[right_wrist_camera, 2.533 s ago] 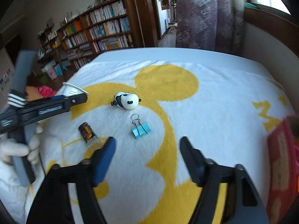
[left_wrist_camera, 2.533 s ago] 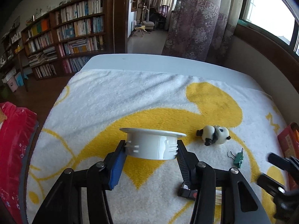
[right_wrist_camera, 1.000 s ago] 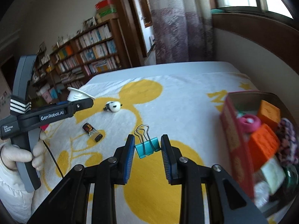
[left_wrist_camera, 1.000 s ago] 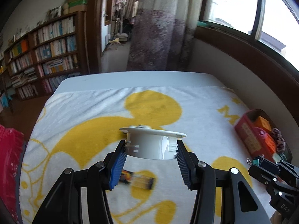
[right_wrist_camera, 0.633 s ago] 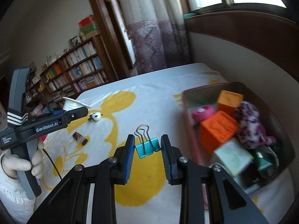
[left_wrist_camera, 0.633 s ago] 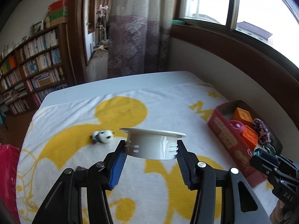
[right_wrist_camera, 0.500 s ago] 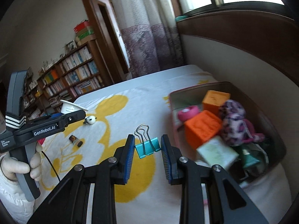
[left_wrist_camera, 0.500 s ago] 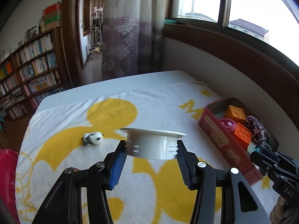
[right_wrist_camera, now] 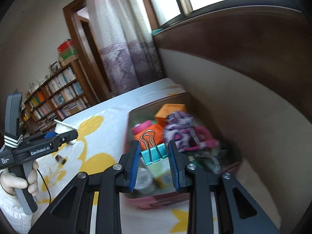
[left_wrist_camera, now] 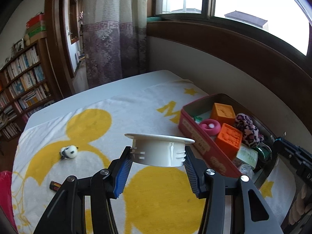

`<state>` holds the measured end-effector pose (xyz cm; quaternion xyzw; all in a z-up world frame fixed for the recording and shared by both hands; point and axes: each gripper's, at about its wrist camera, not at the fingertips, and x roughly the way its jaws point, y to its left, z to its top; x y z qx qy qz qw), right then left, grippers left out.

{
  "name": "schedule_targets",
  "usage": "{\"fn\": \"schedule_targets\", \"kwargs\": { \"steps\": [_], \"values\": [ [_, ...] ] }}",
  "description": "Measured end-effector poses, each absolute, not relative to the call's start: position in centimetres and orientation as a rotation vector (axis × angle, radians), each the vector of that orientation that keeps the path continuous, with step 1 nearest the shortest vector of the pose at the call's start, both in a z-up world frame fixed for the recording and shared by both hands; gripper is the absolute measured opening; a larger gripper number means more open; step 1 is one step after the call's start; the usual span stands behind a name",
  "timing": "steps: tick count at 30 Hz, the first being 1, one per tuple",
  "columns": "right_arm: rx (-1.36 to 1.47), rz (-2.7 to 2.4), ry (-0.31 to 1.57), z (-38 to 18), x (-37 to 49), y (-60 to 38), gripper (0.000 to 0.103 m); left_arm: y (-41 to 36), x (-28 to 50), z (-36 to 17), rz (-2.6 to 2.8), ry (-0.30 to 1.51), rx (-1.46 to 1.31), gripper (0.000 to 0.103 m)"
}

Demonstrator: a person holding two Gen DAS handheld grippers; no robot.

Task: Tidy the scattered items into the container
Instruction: 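Carry the white cap and teal clip into the pink tin and release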

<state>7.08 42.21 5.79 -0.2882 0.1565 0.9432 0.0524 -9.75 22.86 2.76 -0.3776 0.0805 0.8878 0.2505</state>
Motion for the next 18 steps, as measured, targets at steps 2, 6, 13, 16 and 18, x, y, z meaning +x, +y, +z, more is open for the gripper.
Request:
{"fn": "schedule_targets", "kwargs": {
  "steps": [2, 6, 13, 16, 18],
  "values": [
    [-0.856, 2.846, 0.482, 5.8, 7.5, 43.5, 0.031, 23.6, -9.8, 2.6, 2.404, 0.228, -1.031, 0.054],
    [-0.830, 2.817, 0.497, 5.9, 8.1, 45.1, 0.031, 25.1, -9.9, 2.3, 2.379, 0.241, -1.034, 0.054],
    [-0.831, 2.799, 0.502, 5.5, 7.9, 46.3, 0.031, 27.2, -10.0, 2.3, 2.345, 0.259, -1.037, 0.054],
    [-0.836, 2.794, 0.493, 5.2, 7.6, 46.5, 0.031, 28.1, -9.9, 2.4, 2.327, 0.260, -1.034, 0.054],
    [-0.840, 2.792, 0.496, 5.1, 7.3, 46.7, 0.032, 28.7, -9.8, 2.4, 2.315, 0.264, -1.030, 0.054]
  ]
}}
